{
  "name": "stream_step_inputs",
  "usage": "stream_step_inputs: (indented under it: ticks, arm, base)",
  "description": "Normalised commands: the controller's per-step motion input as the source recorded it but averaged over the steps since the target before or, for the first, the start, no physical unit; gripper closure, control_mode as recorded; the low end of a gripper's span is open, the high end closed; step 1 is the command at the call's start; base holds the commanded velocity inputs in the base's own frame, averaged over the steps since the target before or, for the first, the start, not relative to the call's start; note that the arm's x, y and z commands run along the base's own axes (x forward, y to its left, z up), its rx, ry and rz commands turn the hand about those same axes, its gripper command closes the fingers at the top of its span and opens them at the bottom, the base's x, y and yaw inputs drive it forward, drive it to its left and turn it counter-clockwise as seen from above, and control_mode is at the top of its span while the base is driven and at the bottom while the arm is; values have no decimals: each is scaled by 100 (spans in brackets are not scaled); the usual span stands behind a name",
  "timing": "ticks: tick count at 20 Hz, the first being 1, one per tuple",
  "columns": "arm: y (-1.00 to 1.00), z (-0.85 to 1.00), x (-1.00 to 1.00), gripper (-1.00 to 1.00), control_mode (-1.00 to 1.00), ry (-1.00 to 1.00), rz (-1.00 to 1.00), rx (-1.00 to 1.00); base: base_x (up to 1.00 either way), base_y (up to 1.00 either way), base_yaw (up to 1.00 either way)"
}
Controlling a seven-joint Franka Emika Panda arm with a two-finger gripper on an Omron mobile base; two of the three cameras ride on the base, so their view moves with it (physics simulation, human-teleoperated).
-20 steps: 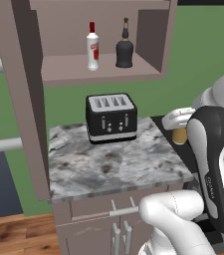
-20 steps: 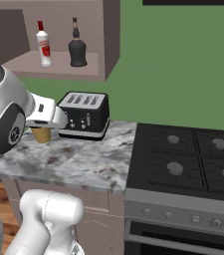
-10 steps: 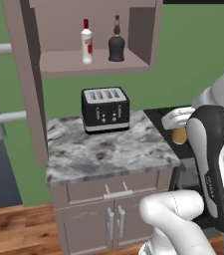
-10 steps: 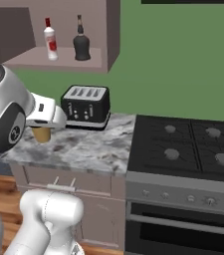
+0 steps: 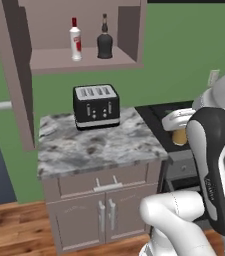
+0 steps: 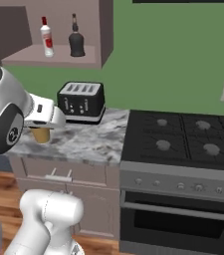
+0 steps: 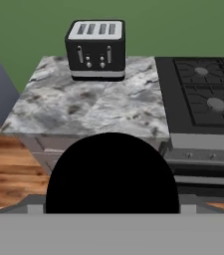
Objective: Sort all alcoholic drinks to one cabinet, and non-alcoholic drinks to the other.
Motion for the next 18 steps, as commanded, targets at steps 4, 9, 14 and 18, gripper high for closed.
stream_step_inputs:
  ticks: [4,9,14,18]
  arm:
    - [0,0,0,100,100,0,0,0]
    - [0,0,0,100,100,0,0,0]
    - [0,0,0,100,100,0,0,0]
    - [0,0,0,100,100,0,0,0]
  base:
    - [-23,-62,0]
    - [-22,-63,0]
    - [-27,-66,0]
    - [-31,-66,0]
